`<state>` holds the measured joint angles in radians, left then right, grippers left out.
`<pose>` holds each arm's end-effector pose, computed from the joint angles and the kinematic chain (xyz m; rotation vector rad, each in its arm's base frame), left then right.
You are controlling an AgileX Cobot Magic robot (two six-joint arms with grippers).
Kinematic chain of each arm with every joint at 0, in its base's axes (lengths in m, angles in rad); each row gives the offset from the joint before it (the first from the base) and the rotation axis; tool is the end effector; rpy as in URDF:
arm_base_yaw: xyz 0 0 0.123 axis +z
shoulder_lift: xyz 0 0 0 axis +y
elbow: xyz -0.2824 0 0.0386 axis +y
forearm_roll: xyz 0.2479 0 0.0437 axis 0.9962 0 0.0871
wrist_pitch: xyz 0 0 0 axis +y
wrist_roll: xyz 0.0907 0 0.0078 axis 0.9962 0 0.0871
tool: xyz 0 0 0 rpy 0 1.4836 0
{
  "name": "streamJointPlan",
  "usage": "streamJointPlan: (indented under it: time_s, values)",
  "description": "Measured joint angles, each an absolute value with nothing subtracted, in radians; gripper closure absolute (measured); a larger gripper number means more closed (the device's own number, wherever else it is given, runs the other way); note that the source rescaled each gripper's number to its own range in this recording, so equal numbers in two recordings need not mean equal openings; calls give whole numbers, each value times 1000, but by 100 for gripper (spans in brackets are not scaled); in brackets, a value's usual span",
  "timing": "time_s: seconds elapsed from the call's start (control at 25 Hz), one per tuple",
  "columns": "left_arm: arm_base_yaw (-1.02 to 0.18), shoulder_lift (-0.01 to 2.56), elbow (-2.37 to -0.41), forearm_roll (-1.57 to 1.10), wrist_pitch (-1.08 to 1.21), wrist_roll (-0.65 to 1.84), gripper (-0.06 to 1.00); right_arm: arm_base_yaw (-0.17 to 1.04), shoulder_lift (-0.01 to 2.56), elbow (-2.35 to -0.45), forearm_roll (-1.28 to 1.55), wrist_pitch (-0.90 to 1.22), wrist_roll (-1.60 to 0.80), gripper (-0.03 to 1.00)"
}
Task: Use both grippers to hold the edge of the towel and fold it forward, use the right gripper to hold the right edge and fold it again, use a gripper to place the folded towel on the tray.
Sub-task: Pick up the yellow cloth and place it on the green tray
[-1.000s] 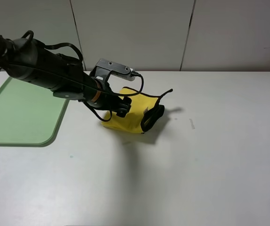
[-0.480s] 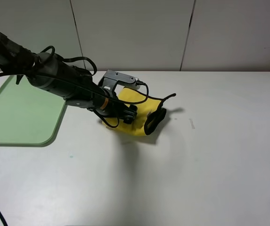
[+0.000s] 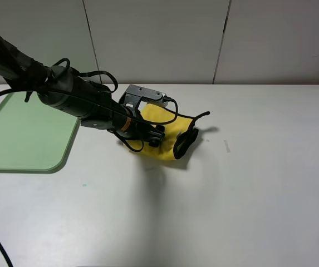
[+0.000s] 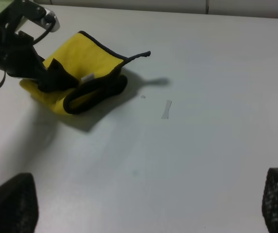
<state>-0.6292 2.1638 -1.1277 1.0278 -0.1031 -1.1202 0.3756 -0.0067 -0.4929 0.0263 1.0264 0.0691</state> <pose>0.3272 -0.2479 0.0738 0.6999 2.4094 -0.4155 -0.0042 0.0006 0.2780 -0.3097 2.0004 0.3141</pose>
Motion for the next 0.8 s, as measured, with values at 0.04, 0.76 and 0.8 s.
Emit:
streamJointPlan:
  time_s: [0.04,0.76,0.8]
  values:
    - [-629,2164,-1128,1025,-105,-1119,-1,376,-7,-493,26,1026,69,-3]
    - [-624,2171,-1128,991,-162,-1122,78,376,-7,-493,26,1026,69,-3]
    - [-625,2171,-1128,991,-163,-1122,78,376,-7,-493,26,1026,69,-3]
